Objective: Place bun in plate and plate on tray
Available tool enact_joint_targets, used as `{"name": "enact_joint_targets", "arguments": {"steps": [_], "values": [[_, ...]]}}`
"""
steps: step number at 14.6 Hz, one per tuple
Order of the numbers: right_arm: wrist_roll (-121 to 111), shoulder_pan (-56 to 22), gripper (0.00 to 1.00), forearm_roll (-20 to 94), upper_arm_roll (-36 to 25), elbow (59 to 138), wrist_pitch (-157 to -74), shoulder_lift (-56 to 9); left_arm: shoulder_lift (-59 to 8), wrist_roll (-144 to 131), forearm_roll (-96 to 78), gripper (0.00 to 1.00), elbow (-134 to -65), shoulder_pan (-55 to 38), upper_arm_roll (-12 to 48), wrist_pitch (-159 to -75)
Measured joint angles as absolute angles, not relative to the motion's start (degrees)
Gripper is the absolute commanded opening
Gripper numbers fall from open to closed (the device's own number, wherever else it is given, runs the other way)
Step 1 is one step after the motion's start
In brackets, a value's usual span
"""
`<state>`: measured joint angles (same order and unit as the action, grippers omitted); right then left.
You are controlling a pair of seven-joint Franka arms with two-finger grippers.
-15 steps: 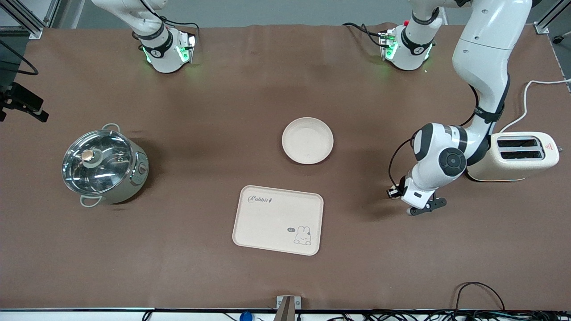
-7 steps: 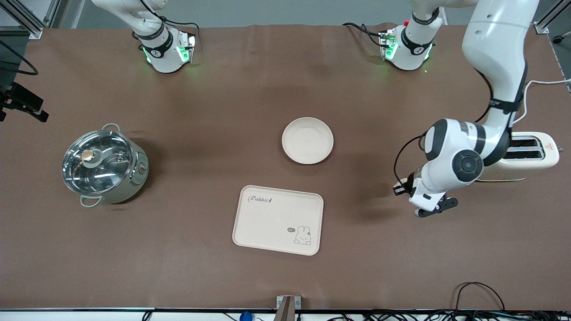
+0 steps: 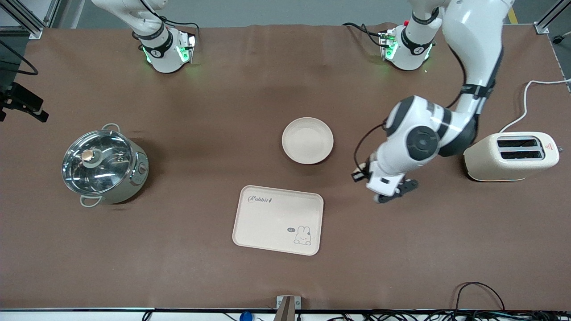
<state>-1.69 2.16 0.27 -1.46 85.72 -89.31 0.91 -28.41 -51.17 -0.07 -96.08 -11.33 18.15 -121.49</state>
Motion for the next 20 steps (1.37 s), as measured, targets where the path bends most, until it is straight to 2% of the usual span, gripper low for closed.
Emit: {"name": "enact_joint_targets", "arguments": {"steps": [7, 16, 20], "values": [[-1.7, 2.2, 1.0, 0.3, -1.5, 85.7, -89.0, 0.9, -34.5, -65.6, 0.5, 0.0, -94.9, -19.6, 18.1, -128.1], [-1.7, -0.2, 1.0, 0.5, -1.1, 86.1, -86.3, -1.9, -35.0, -75.5, 1.1, 0.0, -94.7, -27.6, 18.1, -128.4], [-3.0, -0.5, 1.0, 1.9, -1.1, 86.2, -82.6, -4.3, -36.3, -76.8, 7.2, 0.0, -97.8, -29.3, 18.0, -130.3]]}}
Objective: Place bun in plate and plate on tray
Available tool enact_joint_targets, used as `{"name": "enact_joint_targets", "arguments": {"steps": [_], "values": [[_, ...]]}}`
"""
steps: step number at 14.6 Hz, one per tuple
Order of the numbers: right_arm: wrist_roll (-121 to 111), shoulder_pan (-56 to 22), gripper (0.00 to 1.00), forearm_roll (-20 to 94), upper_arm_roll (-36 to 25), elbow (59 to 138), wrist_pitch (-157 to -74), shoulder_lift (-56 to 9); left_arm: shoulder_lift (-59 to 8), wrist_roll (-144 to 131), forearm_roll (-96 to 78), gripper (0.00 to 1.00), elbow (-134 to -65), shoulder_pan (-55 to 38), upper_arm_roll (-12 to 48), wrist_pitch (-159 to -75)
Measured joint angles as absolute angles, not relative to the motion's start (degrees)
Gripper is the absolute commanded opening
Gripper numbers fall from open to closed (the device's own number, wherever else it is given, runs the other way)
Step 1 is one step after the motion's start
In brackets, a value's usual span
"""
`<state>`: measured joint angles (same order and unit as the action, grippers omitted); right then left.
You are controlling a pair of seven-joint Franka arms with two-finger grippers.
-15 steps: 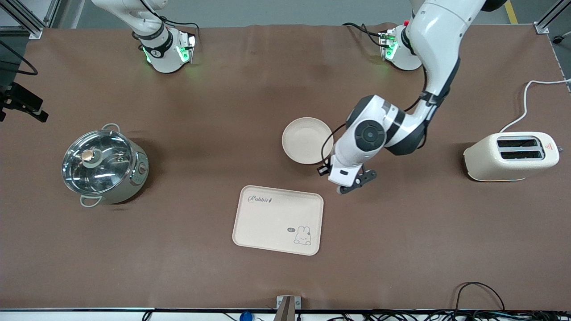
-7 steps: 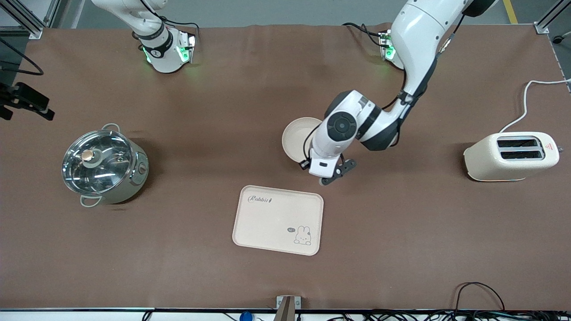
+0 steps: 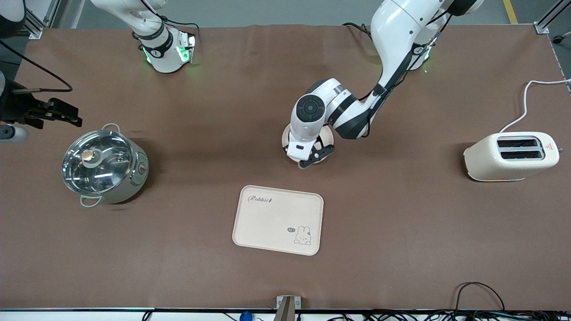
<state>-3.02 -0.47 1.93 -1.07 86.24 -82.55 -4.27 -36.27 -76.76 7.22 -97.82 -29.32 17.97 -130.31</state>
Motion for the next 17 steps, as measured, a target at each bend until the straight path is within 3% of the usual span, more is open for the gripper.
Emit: {"name": "enact_joint_targets", "arguments": {"steps": [3, 6, 7, 8, 10, 13, 17], "values": [[-2.9, -0.8, 1.0, 8.3, -1.0, 87.8, -80.0, -4.7, -36.5, -77.1, 9.6, 0.0, -103.1, -29.1, 17.7, -135.2], [0.1, -3.4, 1.0, 13.3, -0.9, 93.1, -83.7, -4.8, -36.3, -78.3, 10.1, 0.0, -103.8, -29.2, 17.8, -136.0], [2.5, -4.7, 1.0, 15.4, -0.9, 95.2, -85.5, -4.8, -36.3, -79.1, 10.2, 0.05, -103.9, -29.3, 17.9, -136.0], [5.6, -6.6, 1.0, 16.8, -0.8, 97.2, -87.7, -4.9, -36.2, -79.7, 10.2, 0.15, -104.1, -29.6, 17.9, -136.0], [12.9, -12.5, 1.0, 17.7, -0.6, 101.7, -94.7, -4.9, -36.2, -80.3, 10.3, 1.0, -104.2, -29.9, 17.9, -136.0], [20.4, -23.1, 1.0, 20.3, -0.2, 111.5, -110.9, -5.2, -36.2, -80.9, 12.8, 1.0, -104.2, -30.1, 18.0, -136.0], [21.2, -31.5, 1.0, 26.3, -0.2, 122.2, -129.9, -8.5, -34.3, -80.5, 14.1, 1.0, -104.1, -28.5, 17.9, -134.7]]}}
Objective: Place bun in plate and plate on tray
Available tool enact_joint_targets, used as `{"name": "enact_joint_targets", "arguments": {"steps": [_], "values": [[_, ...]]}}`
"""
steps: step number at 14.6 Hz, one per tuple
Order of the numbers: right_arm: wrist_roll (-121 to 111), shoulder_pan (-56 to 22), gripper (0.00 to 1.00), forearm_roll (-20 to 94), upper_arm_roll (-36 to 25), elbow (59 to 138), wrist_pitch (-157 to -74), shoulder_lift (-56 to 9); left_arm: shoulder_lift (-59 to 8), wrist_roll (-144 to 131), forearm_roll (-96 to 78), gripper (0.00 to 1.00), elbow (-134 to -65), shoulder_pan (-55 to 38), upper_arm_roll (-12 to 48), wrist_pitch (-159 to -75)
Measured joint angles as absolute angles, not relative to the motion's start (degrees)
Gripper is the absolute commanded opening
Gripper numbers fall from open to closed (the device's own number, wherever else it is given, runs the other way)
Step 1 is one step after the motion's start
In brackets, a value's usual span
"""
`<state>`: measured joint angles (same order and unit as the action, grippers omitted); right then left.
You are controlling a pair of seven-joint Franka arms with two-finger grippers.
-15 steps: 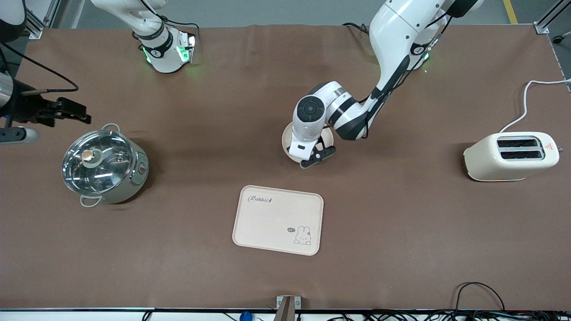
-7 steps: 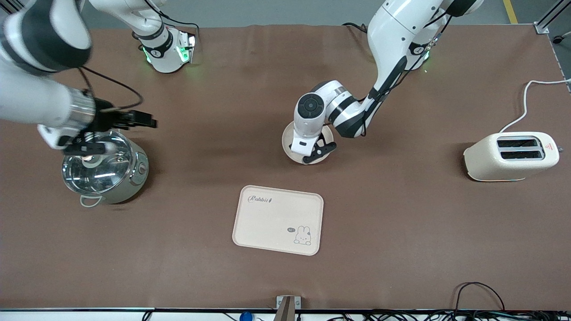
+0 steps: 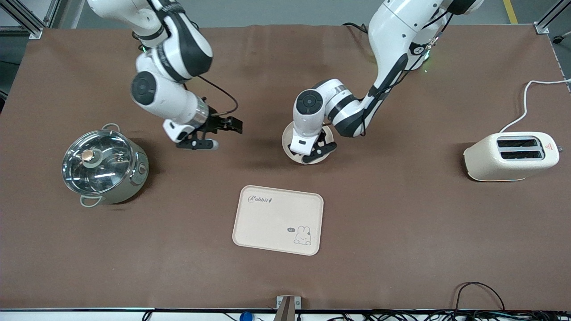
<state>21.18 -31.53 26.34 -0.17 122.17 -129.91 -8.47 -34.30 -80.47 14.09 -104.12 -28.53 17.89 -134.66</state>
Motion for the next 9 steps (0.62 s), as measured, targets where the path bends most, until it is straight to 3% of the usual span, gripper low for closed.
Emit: {"name": "enact_joint_targets", "arguments": {"steps": [5, 9], "values": [[21.2, -36.3, 1.0, 30.5, -0.2, 124.8, -140.7, -14.7, -26.4, -69.0, 14.2, 1.0, -106.1, -21.5, 18.6, -128.5], [21.1, -45.6, 0.95, 40.6, -0.1, 124.3, -154.9, -21.6, -20.4, -56.6, 13.8, 1.0, -107.3, -13.7, 19.7, -121.1]]}}
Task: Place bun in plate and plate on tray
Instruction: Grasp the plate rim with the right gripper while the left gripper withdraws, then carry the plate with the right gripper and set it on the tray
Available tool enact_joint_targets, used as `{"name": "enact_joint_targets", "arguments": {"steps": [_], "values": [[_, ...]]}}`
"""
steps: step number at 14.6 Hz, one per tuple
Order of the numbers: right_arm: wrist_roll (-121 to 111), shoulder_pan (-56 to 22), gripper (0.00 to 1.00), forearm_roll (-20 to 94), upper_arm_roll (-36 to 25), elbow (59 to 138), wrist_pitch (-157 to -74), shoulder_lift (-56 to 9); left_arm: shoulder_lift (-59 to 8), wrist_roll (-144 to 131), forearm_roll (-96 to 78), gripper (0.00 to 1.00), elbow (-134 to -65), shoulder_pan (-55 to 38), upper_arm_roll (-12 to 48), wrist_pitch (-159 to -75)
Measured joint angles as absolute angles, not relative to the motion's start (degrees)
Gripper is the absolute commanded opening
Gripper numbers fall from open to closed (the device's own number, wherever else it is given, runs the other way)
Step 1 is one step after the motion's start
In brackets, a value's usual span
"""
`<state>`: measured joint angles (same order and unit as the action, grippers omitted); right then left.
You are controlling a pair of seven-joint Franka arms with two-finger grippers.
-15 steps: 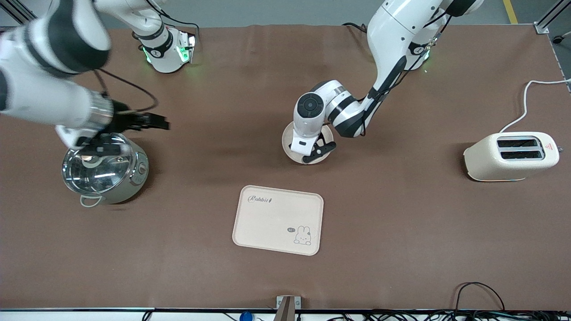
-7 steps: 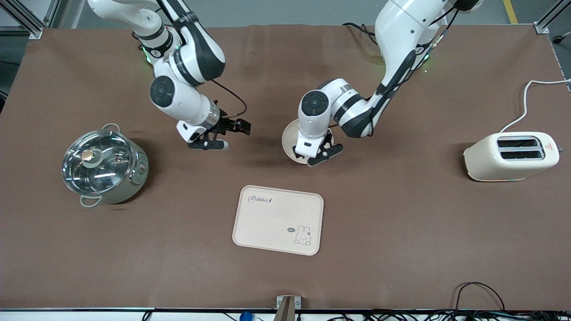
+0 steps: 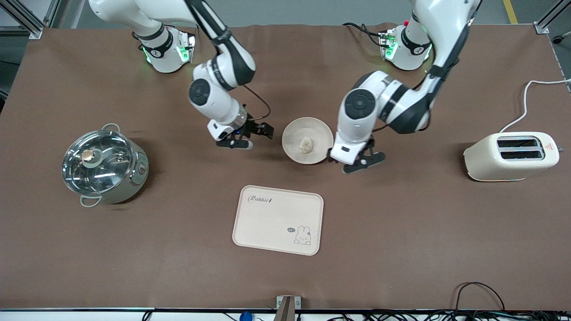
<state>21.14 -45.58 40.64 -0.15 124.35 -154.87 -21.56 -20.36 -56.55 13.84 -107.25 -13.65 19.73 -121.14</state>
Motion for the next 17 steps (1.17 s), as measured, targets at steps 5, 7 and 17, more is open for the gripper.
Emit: {"name": "enact_joint_targets", "arguments": {"steps": [5, 7, 17], "values": [[21.2, -51.1, 0.66, 45.6, -0.2, 119.7, -162.8, -29.6, -12.6, -48.9, 11.4, 1.0, -105.0, -5.0, 20.0, -114.3], [21.2, -51.5, 0.44, 47.1, -0.2, 118.1, -163.9, -31.6, -10.8, -47.3, 11.2, 1.0, -102.3, -2.1, 20.0, -112.3], [21.0, -52.2, 0.01, 47.5, -1.2, 112.6, -164.4, -32.3, -10.6, -18.1, 6.6, 1.0, -87.9, 10.4, 19.8, -98.8]]}}
